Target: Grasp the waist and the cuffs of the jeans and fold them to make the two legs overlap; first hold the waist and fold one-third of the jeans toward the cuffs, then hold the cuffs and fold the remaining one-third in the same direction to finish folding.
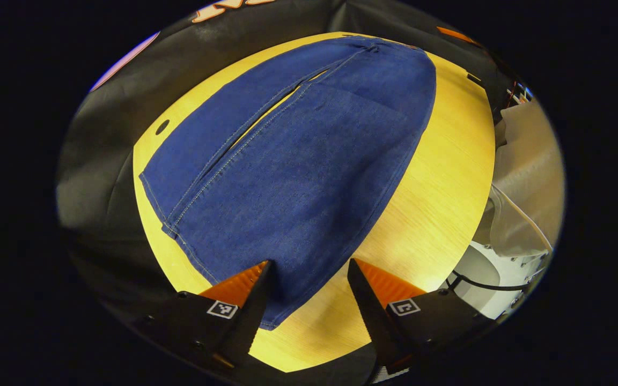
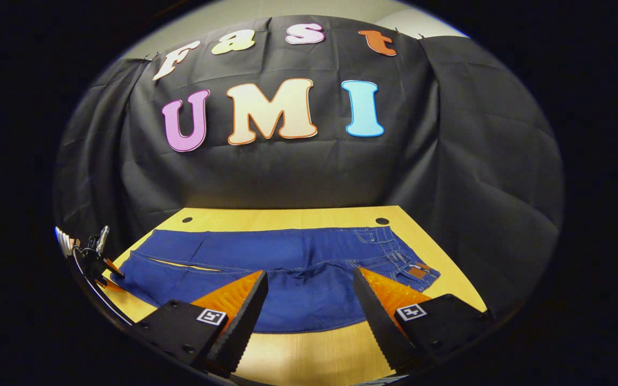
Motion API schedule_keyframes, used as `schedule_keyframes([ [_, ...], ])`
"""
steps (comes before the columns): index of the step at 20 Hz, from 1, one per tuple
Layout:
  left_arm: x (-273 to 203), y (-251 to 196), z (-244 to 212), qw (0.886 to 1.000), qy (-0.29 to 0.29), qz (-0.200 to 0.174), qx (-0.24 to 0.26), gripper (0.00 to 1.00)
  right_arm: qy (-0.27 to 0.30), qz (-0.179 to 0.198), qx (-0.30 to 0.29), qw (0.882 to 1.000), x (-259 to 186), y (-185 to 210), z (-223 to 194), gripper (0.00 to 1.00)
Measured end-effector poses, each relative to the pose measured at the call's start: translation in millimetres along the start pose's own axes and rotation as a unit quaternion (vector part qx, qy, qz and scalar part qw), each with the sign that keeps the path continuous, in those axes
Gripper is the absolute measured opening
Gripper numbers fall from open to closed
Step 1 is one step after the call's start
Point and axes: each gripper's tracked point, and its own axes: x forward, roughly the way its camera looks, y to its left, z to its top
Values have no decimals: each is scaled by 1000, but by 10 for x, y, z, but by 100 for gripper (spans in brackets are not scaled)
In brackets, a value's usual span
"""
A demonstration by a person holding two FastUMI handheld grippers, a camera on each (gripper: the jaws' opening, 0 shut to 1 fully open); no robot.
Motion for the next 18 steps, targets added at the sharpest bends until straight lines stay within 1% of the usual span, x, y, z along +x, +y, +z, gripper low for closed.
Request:
schedule_keyframes([
  [1,10,-15,22,1000,4,-8,-1,83,1,-2,1,1000,0,-21,-14,99],
  [2,18,-39,-15,1000,15,-19,-3,83,1,-3,1,1000,4,-27,-25,99],
  [3,23,-65,0,999,23,-31,-6,81,4,-2,2,1000,8,-24,-34,96],
  [4,51,-79,-7,999,35,-41,-7,80,6,1,1,1000,17,-17,-61,99],
  [5,63,-87,4,998,42,-45,-6,74,10,3,0,1000,29,-7,-78,96],
  [7,60,-101,-15,997,59,-49,7,73,16,12,-4,1000,53,29,-119,96],
  [8,57,-108,-11,997,65,-51,12,73,19,17,-4,1000,71,55,-125,99],
  [10,51,-117,-3,996,78,-51,16,70,25,29,1,999,117,107,-172,96],
  [11,31,-112,0,995,85,-49,16,64,30,33,4,999,142,129,-188,99],
  [12,56,-117,22,995,89,-44,20,57,35,36,9,999,161,147,-210,99],
  [14,47,-85,34,995,89,-20,41,19,41,41,18,998,177,176,-210,99],
  [15,42,-101,52,995,88,-14,52,0,42,42,21,998,186,178,-207,96],
  [16,61,-99,40,995,85,-12,58,0,42,42,23,998,194,183,-214,99],
  [17,74,-96,47,995,82,-12,56,0,44,42,22,998,205,175,-217,95],
  [18,73,-96,58,996,77,-12,50,0,46,43,18,998,208,157,-233,95],
])
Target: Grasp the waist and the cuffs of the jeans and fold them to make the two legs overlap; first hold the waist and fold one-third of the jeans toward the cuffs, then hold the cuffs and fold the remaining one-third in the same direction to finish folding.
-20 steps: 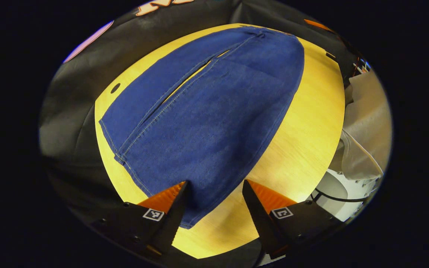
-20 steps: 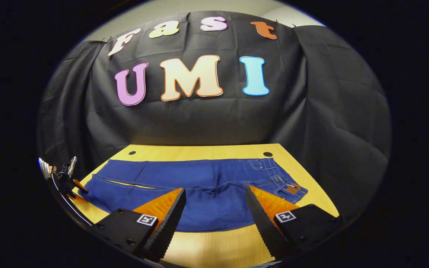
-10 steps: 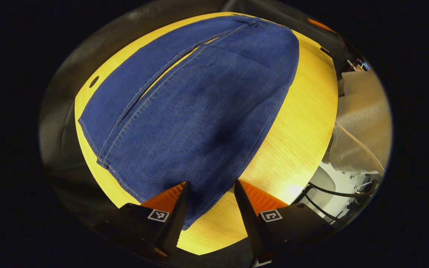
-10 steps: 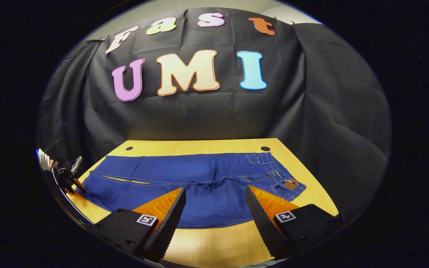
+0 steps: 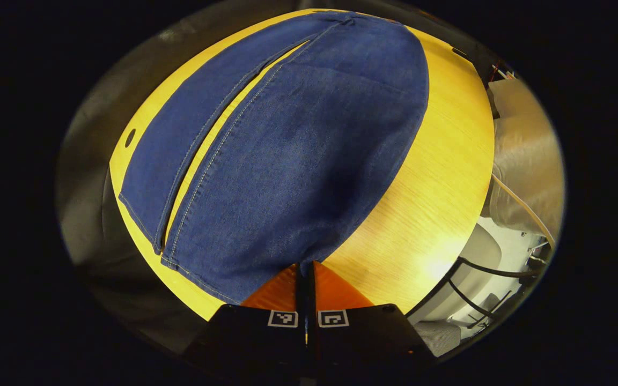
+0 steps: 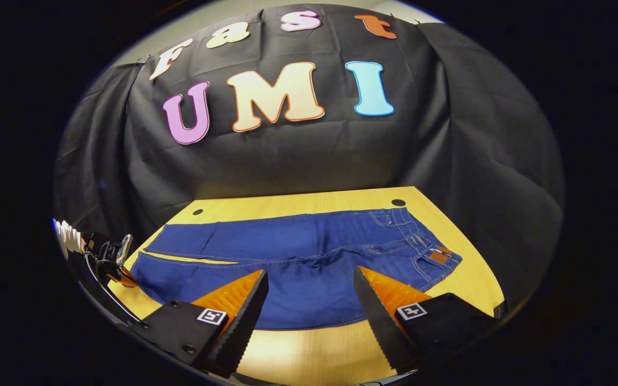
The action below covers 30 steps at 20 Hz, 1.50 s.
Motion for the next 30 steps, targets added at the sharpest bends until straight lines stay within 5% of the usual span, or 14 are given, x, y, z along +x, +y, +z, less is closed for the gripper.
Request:
schedule_keyframes([
  [6,2,-4,-8,1000,0,-6,-8,0,50,-2,-103,993,113,-336,-343,95],
  [13,-13,7,-9,1000,21,-9,-18,0,163,57,-280,944,302,-752,-808,99],
  [21,7,17,12,998,55,-3,-39,0,284,137,-312,896,638,-1135,-1288,99],
  [30,13,23,14,996,67,-7,-53,0,352,180,-306,866,827,-1158,-1522,99],
])
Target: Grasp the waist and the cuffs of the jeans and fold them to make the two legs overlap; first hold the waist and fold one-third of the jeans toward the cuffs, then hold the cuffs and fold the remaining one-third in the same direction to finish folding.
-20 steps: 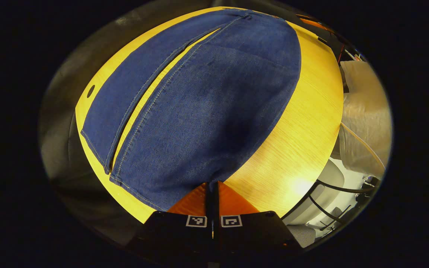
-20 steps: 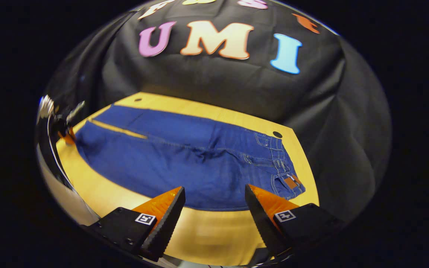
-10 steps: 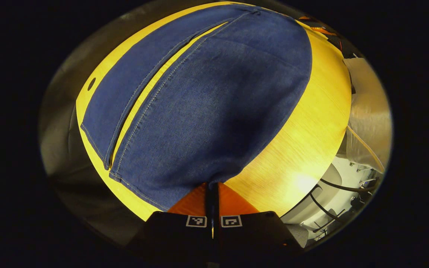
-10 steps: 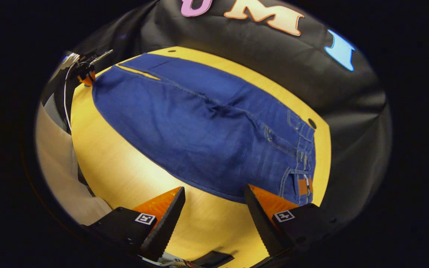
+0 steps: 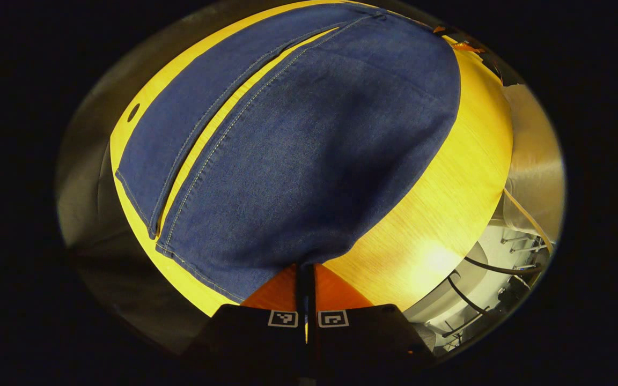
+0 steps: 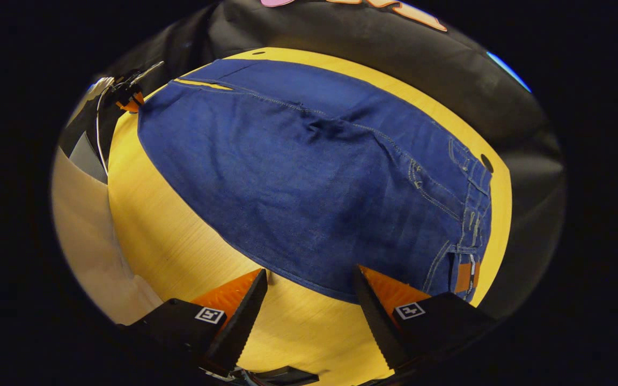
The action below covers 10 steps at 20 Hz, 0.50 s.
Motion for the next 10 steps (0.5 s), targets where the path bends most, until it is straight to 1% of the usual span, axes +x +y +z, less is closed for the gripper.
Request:
schedule_keyframes([
  [1,-4,-3,5,1000,2,-1,1,0,0,5,-1,1000,-3,22,36,98],
  [3,4,-5,1,1000,3,-2,2,0,10,13,8,1000,41,34,3,92],
  [4,-1,-5,5,1000,2,-3,5,0,13,16,11,1000,33,30,13,98],
  [7,11,-2,8,1000,5,-9,6,0,21,14,12,1000,42,20,11,98],
  [8,4,-2,6,1000,5,-11,6,0,25,13,17,999,37,21,5,100],
  [10,7,1,8,1000,6,-13,5,0,33,9,27,999,53,-14,9,96],
])
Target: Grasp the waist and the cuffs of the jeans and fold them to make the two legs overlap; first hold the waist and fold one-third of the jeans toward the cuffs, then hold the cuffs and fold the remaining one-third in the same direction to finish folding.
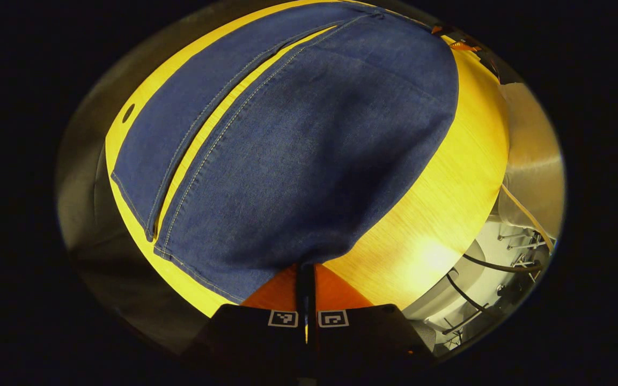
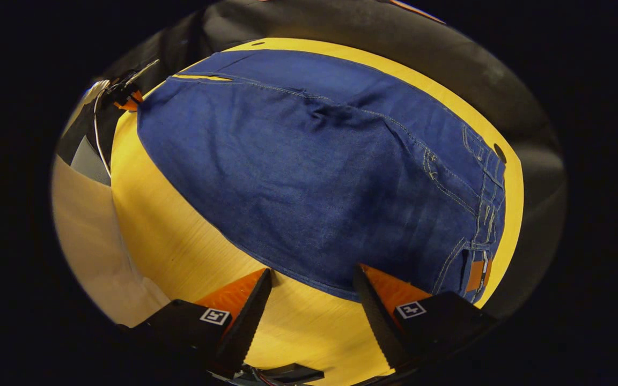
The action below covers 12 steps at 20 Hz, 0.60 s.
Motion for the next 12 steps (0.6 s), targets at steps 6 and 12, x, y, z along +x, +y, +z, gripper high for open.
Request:
schedule_keyframes([
  [6,16,17,-7,1000,5,-6,-2,0,-15,1,-28,1000,41,-238,172,29],
  [12,12,19,18,1000,-2,7,-18,0,-26,-9,11,1000,47,-243,178,6],
])
